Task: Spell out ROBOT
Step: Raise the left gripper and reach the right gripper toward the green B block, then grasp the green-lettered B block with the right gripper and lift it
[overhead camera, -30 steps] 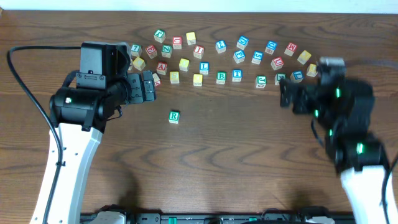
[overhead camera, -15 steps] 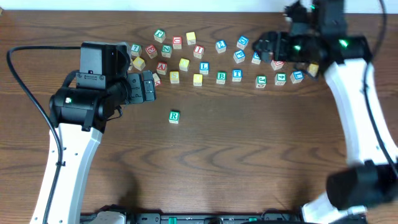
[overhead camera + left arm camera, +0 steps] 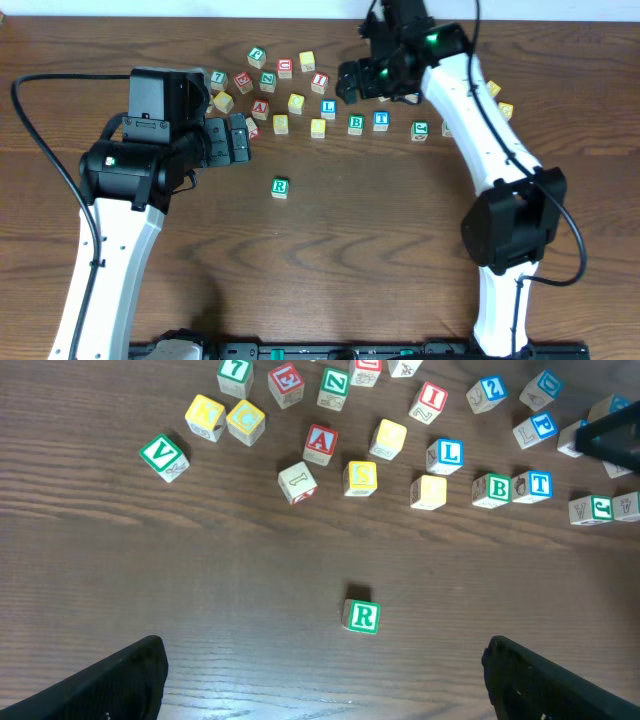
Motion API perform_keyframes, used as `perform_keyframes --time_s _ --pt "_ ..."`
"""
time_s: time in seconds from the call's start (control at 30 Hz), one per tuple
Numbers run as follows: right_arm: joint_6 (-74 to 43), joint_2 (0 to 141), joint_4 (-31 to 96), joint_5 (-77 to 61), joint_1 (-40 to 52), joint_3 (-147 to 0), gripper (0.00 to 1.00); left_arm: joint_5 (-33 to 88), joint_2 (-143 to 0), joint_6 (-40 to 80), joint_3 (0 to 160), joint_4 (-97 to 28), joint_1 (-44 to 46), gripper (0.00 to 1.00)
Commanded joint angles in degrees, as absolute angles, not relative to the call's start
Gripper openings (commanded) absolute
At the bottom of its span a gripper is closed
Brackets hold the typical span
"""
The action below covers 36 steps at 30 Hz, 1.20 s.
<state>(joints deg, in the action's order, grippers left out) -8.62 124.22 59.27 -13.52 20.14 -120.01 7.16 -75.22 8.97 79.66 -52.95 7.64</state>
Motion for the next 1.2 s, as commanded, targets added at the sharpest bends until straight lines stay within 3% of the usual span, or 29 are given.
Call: perform_keyframes --time_s 0.0,0.1,0.17,0.2,0.43,0.77,1.17 --pt "-8.12 125.38 58.74 -9.21 21.82 -121.56 0.99 6.83 -75.22 8.64 80.86 -53.12 7.42 0.99" --pt "-8.23 125.60 58.61 -10.48 22.65 -121.34 0.99 6.85 -75.22 8.64 80.86 -53.12 7.40 0.99" --pt "-8.29 125.71 58.24 -9.34 23.05 -120.81 0.90 6.85 -75.22 8.64 80.86 -53.12 7.42 0.99" --pt "-9.34 125.75 58.02 -8.19 23.18 -120.42 0.80 6.85 -75.22 8.64 80.86 -53.12 7.40 0.99" --pt "-23.77 125.80 55.66 -0.64 23.35 -115.87 0.75 6.83 -75.22 8.64 80.86 -53.12 7.40 0.99" --pt "-28.08 125.82 46.83 -0.10 23.92 -106.94 0.59 6.79 -75.22 8.62 80.86 -53.06 7.40 0.99" --pt "-30.35 126.76 39.42 4.62 26.04 -101.38 0.56 1.41 -75.53 8.64 80.86 -52.25 7.40 0.99"
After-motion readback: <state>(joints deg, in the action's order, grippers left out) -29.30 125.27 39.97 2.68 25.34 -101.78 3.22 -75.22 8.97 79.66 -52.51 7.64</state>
